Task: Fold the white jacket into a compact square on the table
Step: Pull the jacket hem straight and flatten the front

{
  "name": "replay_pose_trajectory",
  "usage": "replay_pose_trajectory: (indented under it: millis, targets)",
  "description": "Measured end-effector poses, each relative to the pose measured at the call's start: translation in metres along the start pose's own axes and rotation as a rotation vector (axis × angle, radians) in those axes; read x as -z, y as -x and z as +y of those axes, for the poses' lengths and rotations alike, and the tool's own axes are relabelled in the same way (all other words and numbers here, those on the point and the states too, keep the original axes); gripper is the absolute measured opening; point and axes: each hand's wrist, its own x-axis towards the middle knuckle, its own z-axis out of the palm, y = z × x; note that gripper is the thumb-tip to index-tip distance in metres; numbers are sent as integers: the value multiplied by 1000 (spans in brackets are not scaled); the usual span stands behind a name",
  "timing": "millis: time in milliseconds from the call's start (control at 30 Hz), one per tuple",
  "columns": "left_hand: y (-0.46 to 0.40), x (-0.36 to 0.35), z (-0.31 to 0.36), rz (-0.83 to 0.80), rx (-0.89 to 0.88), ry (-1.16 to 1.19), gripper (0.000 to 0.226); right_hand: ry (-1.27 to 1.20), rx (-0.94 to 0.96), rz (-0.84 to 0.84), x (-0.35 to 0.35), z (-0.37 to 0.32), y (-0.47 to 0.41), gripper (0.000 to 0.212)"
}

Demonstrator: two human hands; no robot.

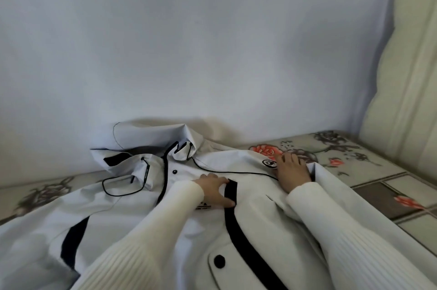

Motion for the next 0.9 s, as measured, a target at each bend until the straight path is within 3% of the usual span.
replay_pose_trajectory:
  millis: [133,267,567,900]
  targets:
    - [-18,7,15,187,-13,79,60,-10,27,23,1,2,-1,54]
    - [-43,6,30,240,-44,59,49,16,28,86,3,11,-3,52]
    - [-83,-17,33,88,28,21,63,-10,-32,102,-19,34,-9,50]
    - [-71,-14,39,98,14,-68,58,12,-48,141,-10,34,-2,49]
